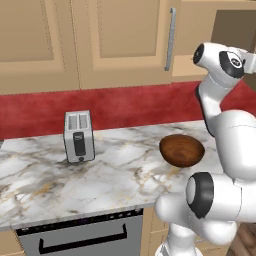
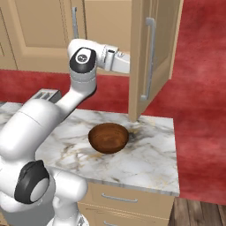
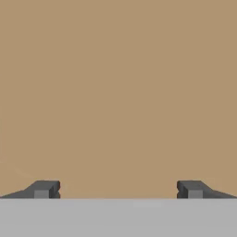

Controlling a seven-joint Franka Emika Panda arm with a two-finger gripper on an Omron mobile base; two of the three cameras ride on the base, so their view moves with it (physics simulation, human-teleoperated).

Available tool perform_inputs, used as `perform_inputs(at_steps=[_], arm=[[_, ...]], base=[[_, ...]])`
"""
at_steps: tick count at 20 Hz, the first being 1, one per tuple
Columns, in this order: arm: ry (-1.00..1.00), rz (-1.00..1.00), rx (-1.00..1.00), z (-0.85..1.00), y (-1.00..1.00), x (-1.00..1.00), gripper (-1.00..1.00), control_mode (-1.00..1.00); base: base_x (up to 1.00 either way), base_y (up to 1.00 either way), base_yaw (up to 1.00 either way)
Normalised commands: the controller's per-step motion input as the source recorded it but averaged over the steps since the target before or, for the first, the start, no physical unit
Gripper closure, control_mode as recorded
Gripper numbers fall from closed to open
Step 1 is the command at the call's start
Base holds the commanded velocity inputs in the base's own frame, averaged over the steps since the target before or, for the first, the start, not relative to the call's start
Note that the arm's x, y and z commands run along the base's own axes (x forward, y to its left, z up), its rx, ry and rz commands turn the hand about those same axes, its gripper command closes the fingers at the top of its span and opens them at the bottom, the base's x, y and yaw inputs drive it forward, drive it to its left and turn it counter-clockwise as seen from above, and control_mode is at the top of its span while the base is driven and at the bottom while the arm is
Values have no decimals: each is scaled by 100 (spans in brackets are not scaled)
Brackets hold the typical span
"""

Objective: Open the cabinet. Pick the tangerine and banana from the cabinet and place them into the bowl. Then close the cabinet.

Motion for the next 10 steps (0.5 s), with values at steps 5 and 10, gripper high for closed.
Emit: perform_inputs(at_steps=[5,10], arm=[[0,-5,0,-3,-31,0,-100,-100],[0,1,0,0,0,0,-100,-100]], base=[[0,0,0],[0,0,0]])
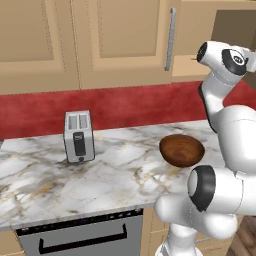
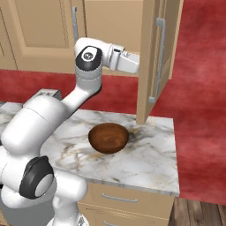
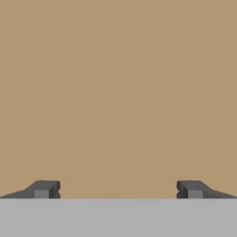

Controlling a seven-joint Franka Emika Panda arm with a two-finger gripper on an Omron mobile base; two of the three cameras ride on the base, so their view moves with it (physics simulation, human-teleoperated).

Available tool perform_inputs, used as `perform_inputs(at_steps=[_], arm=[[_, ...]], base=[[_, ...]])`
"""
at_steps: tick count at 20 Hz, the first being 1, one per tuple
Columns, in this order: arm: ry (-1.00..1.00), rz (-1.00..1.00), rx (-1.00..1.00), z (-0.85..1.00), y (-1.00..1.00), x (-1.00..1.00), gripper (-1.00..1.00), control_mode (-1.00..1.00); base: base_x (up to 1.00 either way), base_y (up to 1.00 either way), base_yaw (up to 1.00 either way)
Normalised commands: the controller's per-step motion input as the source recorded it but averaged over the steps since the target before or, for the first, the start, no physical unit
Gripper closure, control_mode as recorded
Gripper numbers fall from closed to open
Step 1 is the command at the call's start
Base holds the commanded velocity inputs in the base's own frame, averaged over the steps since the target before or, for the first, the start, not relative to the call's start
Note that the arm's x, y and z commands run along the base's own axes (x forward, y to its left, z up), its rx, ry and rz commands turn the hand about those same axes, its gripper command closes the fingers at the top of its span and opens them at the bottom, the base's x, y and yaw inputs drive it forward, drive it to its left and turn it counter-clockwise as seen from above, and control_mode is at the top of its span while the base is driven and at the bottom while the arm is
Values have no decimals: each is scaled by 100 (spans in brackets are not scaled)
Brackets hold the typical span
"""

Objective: Open the cabinet. Pick the tangerine and banana from the cabinet and place them into the bowl. Then close the cabinet.

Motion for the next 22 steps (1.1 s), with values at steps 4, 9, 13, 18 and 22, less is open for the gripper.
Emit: perform_inputs(at_steps=[4,9,13,18,22], arm=[[0,10,0,0,27,-4,-100,-100],[0,23,0,0,55,-15,-100,-100],[0,33,0,0,57,-37,-100,-100],[0,38,0,0,55,-49,-100,-100],[0,41,0,0,48,-41,-100,-100]], base=[[0,0,0],[0,0,0],[0,0,0],[0,0,0],[0,0,0]])
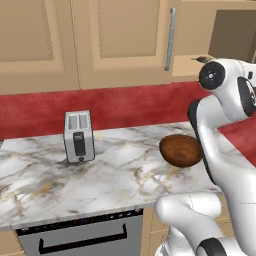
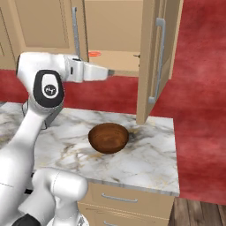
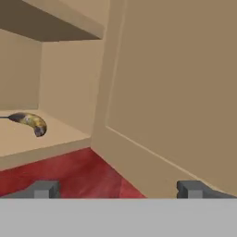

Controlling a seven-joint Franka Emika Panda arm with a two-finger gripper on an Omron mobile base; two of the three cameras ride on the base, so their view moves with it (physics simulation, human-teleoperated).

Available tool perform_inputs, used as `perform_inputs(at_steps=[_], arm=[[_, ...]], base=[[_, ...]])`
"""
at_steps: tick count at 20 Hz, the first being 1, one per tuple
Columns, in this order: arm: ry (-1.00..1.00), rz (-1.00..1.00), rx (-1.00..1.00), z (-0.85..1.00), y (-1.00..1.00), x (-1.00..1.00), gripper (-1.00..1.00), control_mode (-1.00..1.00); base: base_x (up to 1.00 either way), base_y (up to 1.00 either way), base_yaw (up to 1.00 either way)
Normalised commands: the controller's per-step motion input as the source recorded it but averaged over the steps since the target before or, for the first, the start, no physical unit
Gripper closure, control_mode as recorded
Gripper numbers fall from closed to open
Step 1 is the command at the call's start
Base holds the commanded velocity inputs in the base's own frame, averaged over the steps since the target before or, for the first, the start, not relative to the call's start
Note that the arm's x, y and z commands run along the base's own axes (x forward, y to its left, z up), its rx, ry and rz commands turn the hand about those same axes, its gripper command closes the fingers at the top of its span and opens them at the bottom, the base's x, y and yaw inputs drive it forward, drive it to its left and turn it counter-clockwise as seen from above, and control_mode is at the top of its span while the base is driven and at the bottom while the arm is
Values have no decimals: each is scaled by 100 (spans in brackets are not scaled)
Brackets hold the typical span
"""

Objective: Open the cabinet. Pick the tangerine and banana from the cabinet and place them into the bowl. Then close the cabinet.

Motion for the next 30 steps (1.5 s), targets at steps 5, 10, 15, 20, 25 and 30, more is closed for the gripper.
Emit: perform_inputs(at_steps=[5,10,15,20,25,30], arm=[[0,44,0,0,47,-25,-100,-100],[0,36,0,7,50,-4,-100,-100],[7,24,1,33,52,0,-100,-100],[11,17,0,43,42,0,-100,-100],[5,7,0,28,24,0,-100,-100],[0,4,1,6,15,0,-100,-100]], base=[[0,0,0],[0,0,0],[0,0,0],[0,0,0],[0,0,0],[0,0,0]])
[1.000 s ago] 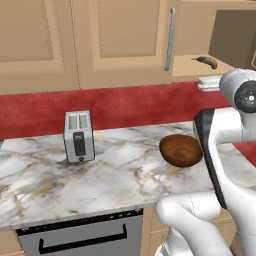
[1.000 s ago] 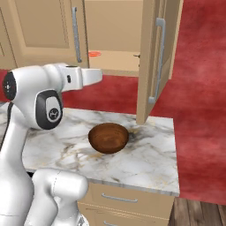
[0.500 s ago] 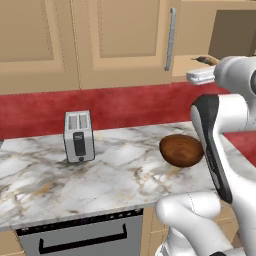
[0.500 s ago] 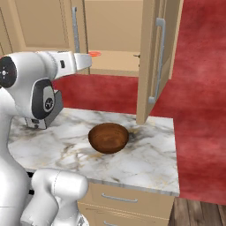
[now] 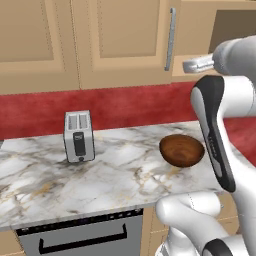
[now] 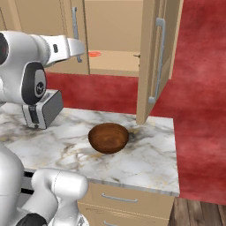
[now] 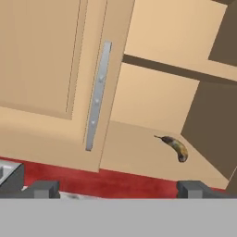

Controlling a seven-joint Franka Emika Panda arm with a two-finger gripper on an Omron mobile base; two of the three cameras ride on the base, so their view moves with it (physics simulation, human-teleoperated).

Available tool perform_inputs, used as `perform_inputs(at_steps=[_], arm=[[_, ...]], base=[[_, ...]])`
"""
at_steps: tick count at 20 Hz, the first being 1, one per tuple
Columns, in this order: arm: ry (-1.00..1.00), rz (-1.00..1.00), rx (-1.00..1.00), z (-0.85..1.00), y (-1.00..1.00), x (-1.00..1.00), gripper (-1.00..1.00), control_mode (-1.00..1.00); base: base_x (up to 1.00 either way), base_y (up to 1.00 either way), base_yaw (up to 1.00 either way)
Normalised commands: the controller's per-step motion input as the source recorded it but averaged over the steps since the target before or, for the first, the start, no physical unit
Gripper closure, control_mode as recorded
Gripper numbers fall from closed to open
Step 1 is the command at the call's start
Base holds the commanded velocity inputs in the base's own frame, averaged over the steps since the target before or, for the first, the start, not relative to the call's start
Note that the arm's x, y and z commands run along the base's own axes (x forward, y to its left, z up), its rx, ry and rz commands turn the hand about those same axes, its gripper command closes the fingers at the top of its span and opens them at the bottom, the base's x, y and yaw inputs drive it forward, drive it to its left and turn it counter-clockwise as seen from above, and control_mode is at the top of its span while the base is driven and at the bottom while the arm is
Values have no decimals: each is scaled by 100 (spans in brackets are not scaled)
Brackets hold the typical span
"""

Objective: Open the cabinet. Pick the tangerine and banana from the cabinet and place them into the bowl. Then close the cabinet.

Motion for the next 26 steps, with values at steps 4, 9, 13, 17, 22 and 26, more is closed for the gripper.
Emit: perform_inputs(at_steps=[4,9,13,17,22,26], arm=[[2,0,3,0,14,13,-100,-100],[0,0,0,0,20,21,-100,-100],[0,0,1,0,21,38,-100,-100],[3,0,3,0,16,50,-100,-100],[5,0,3,0,5,48,-100,-100],[5,0,2,-8,5,50,-100,-100]], base=[[0,0,0],[0,0,0],[0,0,0],[0,0,0],[0,0,0],[0,0,0]])
